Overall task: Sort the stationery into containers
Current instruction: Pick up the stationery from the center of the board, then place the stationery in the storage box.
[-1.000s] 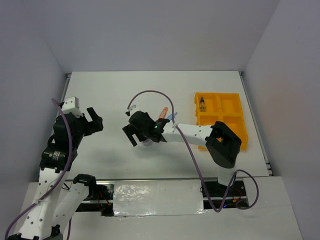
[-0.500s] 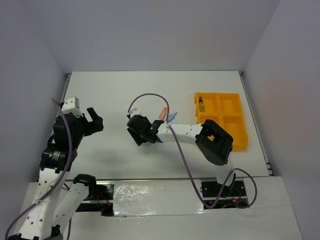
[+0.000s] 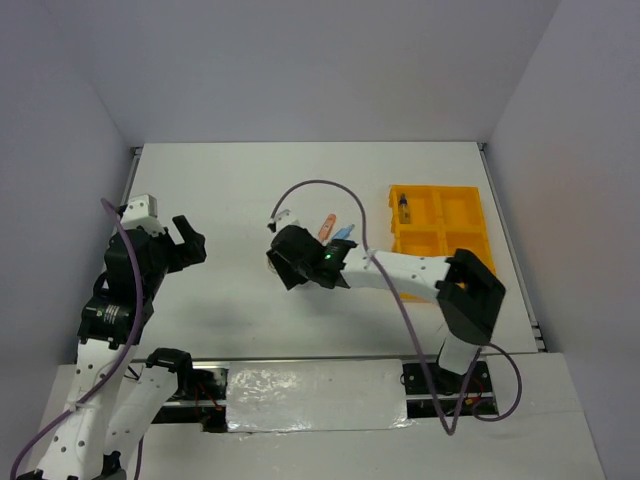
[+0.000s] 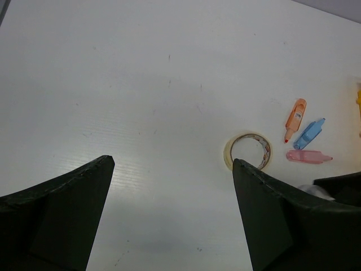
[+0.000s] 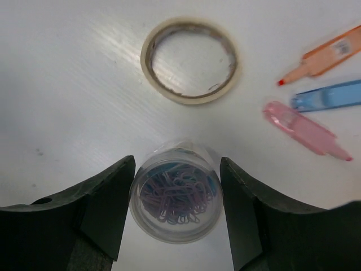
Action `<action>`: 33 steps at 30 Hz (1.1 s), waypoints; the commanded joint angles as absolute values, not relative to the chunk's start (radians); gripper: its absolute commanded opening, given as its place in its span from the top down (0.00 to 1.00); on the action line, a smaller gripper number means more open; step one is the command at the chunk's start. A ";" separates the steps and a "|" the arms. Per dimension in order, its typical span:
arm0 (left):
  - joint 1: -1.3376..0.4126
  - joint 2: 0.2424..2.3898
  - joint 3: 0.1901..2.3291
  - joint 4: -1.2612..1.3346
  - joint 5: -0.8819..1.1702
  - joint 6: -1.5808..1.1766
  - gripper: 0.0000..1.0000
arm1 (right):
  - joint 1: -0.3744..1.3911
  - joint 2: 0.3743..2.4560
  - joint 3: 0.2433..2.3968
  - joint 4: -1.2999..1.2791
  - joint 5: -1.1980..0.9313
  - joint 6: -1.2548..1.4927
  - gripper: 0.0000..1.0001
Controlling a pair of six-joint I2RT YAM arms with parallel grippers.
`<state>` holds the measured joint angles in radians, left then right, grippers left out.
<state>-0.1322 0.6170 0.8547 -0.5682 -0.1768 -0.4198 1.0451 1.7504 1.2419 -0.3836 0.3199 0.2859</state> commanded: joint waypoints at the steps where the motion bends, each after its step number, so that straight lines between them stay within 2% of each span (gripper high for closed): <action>1: -0.126 0.604 0.862 -0.534 -0.161 -0.405 0.01 | 0.982 1.507 1.246 -0.383 0.369 0.284 0.68; 3: -0.126 0.604 0.862 -0.535 -0.163 -0.405 0.01 | 0.905 1.450 1.240 -0.409 0.383 0.279 0.68; 7: -0.126 0.592 0.862 -0.535 -0.163 -0.405 0.01 | 0.546 1.362 1.235 -0.477 0.382 0.275 0.67; 9: -0.126 0.584 0.862 -0.534 -0.166 -0.405 0.01 | 0.422 1.362 1.253 -0.506 0.460 0.291 0.67; 10: -0.126 0.581 0.862 -0.534 -0.167 -0.405 0.01 | 0.303 1.367 1.259 -0.509 0.478 0.307 0.67; 14: -0.124 0.577 0.862 -0.531 -0.167 -0.402 0.01 | 0.087 1.390 1.264 -0.454 0.474 0.386 0.65; 18: -0.124 0.587 0.864 -0.531 -0.160 -0.400 0.01 | -0.053 1.478 1.296 -0.387 0.448 0.419 0.65; 21: -0.124 0.610 0.868 -0.538 -0.166 -0.400 0.01 | -0.087 1.564 1.350 -0.384 0.423 0.410 0.65; 27: -0.124 0.614 0.868 -0.540 -0.166 -0.400 0.01 | -0.133 1.696 1.405 -0.402 0.420 0.403 0.57; 28: -0.124 0.617 0.868 -0.541 -0.169 -0.402 0.01 | -0.136 1.701 1.402 -0.397 0.394 0.410 0.51; 30: -0.124 0.623 0.870 -0.543 -0.167 -0.402 0.01 | -0.140 1.697 1.381 -0.371 0.370 0.410 0.45; 32: -0.124 0.627 0.871 -0.543 -0.163 -0.402 0.01 | -0.140 1.687 1.373 -0.364 0.342 0.414 0.29; 33: -0.124 0.632 0.871 -0.545 -0.161 -0.402 0.01 | -0.138 1.687 1.374 -0.365 0.338 0.416 0.13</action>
